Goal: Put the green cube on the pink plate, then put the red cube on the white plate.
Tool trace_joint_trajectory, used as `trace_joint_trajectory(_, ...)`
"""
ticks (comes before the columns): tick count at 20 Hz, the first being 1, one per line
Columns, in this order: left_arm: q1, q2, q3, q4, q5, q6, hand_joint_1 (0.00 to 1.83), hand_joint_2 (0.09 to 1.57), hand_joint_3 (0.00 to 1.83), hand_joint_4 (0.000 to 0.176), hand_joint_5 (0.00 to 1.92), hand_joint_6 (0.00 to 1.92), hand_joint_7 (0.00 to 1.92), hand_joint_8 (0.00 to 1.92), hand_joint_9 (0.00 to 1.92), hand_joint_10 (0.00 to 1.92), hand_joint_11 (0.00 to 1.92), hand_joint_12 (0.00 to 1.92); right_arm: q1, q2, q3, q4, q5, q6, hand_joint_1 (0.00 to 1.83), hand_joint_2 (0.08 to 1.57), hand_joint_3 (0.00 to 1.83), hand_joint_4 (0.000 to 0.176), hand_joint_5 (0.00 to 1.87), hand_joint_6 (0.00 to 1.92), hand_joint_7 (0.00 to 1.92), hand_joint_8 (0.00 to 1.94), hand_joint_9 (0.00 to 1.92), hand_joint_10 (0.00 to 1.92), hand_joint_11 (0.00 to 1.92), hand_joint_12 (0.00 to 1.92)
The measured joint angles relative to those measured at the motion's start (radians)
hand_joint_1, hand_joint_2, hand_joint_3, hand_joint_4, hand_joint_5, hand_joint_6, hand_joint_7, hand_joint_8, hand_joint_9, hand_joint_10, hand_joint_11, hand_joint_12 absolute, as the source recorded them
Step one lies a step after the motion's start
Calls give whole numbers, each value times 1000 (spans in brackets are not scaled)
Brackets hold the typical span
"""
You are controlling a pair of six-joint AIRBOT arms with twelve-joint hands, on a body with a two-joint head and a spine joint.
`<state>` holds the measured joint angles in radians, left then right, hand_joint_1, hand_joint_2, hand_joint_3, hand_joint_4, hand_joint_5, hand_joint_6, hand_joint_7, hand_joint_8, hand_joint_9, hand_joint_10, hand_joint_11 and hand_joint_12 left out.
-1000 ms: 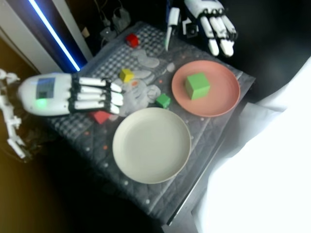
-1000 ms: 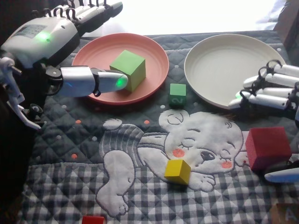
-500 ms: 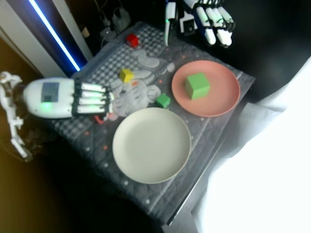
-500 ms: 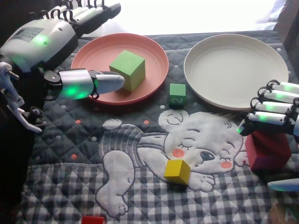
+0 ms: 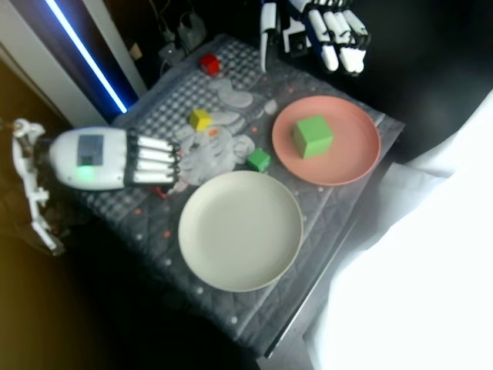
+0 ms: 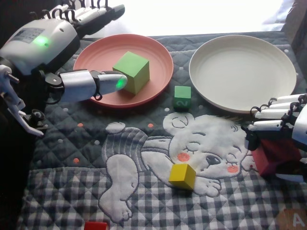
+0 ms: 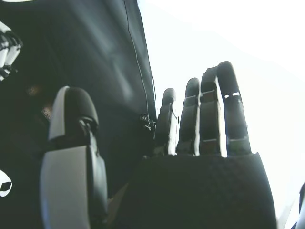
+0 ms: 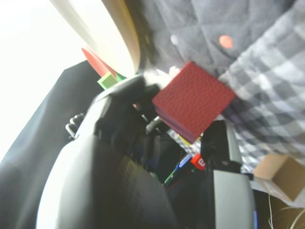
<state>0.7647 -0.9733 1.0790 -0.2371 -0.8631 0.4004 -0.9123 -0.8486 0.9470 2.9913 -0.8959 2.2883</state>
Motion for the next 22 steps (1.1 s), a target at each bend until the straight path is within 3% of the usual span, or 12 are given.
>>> trace_joint_trajectory(2, 0, 0, 0, -5, -4, 0, 512, 1097, 4, 75, 218, 10, 230, 9, 264, 21, 0, 1276, 11, 0, 0, -2, 10, 0, 1325, 1258, 4, 0, 772, 1414, 652, 1425, 596, 1610, 513, 1915)
trace_joint_trajectory(3, 4, 0, 0, -7, -9, 0, 522, 1094, 1, 84, 225, 9, 228, 5, 262, 18, 0, 1252, 19, -1, 0, -3, 16, 0, 1324, 1260, 3, 0, 770, 1426, 644, 1427, 592, 1613, 498, 1920)
trace_joint_trajectory(6, 18, 0, 0, -18, -14, 0, 519, 1107, 2, 75, 223, 4, 226, 2, 267, 15, 0, 1236, 34, -2, -8, -3, 19, 0, 1307, 1297, 1, 0, 743, 1445, 580, 1551, 506, 1697, 375, 1921)
trace_joint_trajectory(9, 18, 2, 0, -22, -19, 0, 518, 1101, 0, 76, 223, 2, 209, 0, 263, 10, 0, 1226, 71, 6, -18, -5, -14, 0, 1321, 1271, 0, 0, 766, 1428, 620, 1428, 593, 1651, 576, 1921)
trace_joint_trajectory(10, 18, 2, 0, -22, -18, 0, 523, 1096, 0, 72, 227, 3, 214, 2, 268, 11, 0, 1240, 85, 15, -21, -6, -34, 0, 1316, 1279, 1, 0, 745, 1461, 603, 1452, 578, 1668, 573, 1921)
trace_joint_trajectory(11, 18, 2, 0, -23, -18, 0, 543, 1106, 2, 54, 225, 1, 202, 0, 263, 9, 0, 1251, 99, 23, -22, -6, -49, 0, 1317, 1278, 1, 0, 740, 1445, 617, 1471, 569, 1671, 551, 1921)
trace_joint_trajectory(12, 18, 2, 0, -22, -18, 0, 534, 1114, 3, 51, 225, 1, 202, 1, 267, 9, 0, 1299, 113, 31, -22, -5, -62, 0, 1325, 1251, 0, 0, 797, 1330, 689, 1420, 617, 1624, 577, 1921)
trace_joint_trajectory(14, 18, 2, 0, -23, -17, 0, 548, 1124, 6, 40, 224, 0, 187, 0, 268, 9, 0, 1309, 138, 36, -22, -3, -68, -2, 1337, 1222, 0, 0, 779, 1254, 783, 1336, 734, 1538, 723, 1895)
trace_joint_trajectory(15, 18, 2, 0, -22, -17, 0, 570, 1121, 3, 37, 228, 2, 188, 1, 264, 8, 0, 1305, 157, 36, -20, -6, -70, -8, 1346, 1225, 0, 0, 749, 1271, 772, 1373, 731, 1543, 744, 1898)
trace_joint_trajectory(18, 14, 2, 1, -23, -15, 0, 584, 1118, 0, 35, 234, 3, 206, 5, 274, 10, 0, 1363, 196, 25, 8, -8, -73, -17, 1361, 1187, 0, 0, 775, 1221, 873, 1220, 796, 1434, 774, 1781)
trace_joint_trajectory(21, 12, 2, 1, -20, -29, 0, 531, 1136, 5, 51, 225, 0, 199, 0, 269, 7, 0, 1386, 256, 3, 49, -11, -39, -18, 1341, 1190, 0, 0, 794, 1268, 868, 1196, 740, 1465, 469, 1892)
trace_joint_trajectory(22, 12, 2, -2, -13, -36, 0, 525, 1137, 4, 67, 223, 0, 204, 2, 262, 3, 0, 1366, 283, -15, 76, -10, -19, -18, 1206, 1219, 8, 0, 826, 1293, 737, 1357, 555, 1467, 339, 1915)
